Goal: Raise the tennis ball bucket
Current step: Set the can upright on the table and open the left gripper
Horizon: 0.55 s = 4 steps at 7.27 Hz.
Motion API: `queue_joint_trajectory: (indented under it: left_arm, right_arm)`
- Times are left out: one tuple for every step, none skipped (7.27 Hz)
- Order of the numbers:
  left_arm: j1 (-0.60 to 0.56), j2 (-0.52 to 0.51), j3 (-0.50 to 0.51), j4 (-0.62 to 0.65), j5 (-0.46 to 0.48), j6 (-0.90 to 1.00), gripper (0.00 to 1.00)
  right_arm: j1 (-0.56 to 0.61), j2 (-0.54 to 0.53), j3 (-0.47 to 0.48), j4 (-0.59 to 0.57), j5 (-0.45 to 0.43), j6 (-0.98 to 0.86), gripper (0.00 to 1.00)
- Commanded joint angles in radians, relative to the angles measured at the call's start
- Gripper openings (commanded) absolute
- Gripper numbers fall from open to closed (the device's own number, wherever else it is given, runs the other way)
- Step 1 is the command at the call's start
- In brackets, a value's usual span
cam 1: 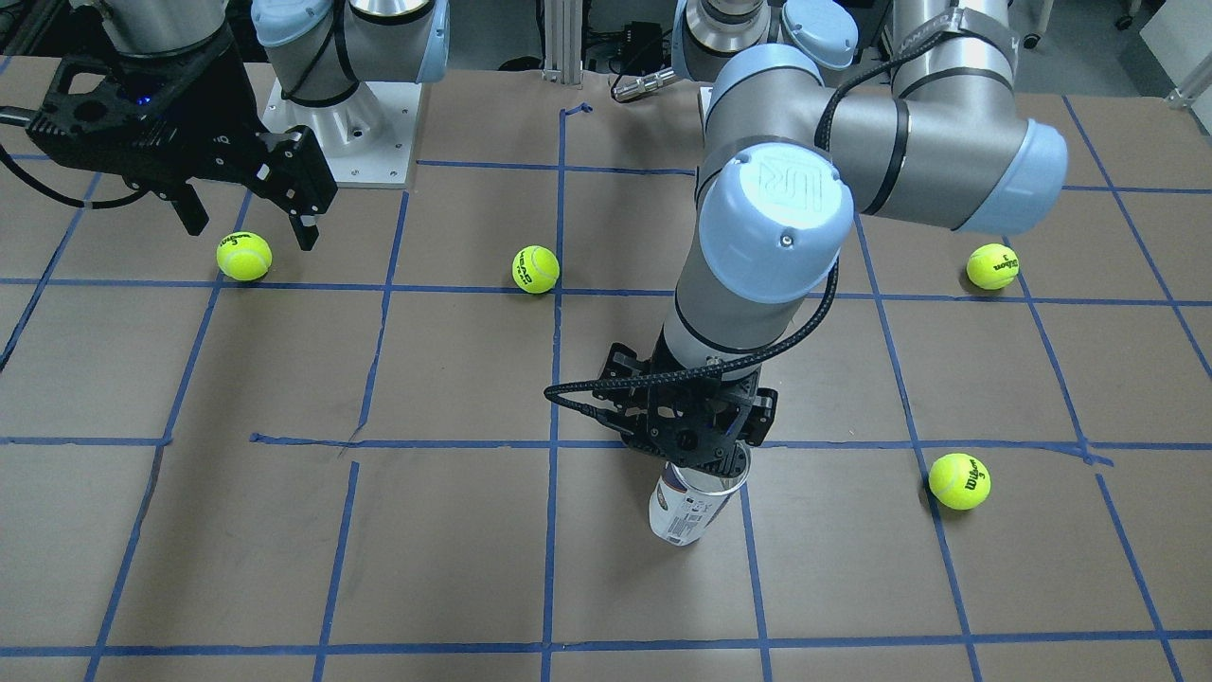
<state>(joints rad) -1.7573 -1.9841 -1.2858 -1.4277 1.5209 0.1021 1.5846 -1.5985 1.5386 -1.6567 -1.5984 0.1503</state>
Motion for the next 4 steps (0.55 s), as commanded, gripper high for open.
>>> queue_joint_trajectory:
  left_arm:
    - [0.004,0.06,0.048,-0.11,0.01,-0.002,1.0]
    - [0.024,0.103,0.04,-0.125,0.019,-0.001,1.0]
    - [0.085,0.137,0.028,-0.164,0.016,-0.001,1.0]
    - [0.146,0.172,0.01,-0.172,0.01,0.001,1.0]
  right_arm:
    - [0.0,-0.001,0.008,0.0,0.0,0.0,1.0]
    - [0.0,-0.003,0.011,0.0,0.002,0.0,1.0]
    - [-0.001,-0.003,0.011,0.0,0.0,0.0,1.0]
    - [0.0,-0.003,0.011,0.0,0.0,0.0,1.0]
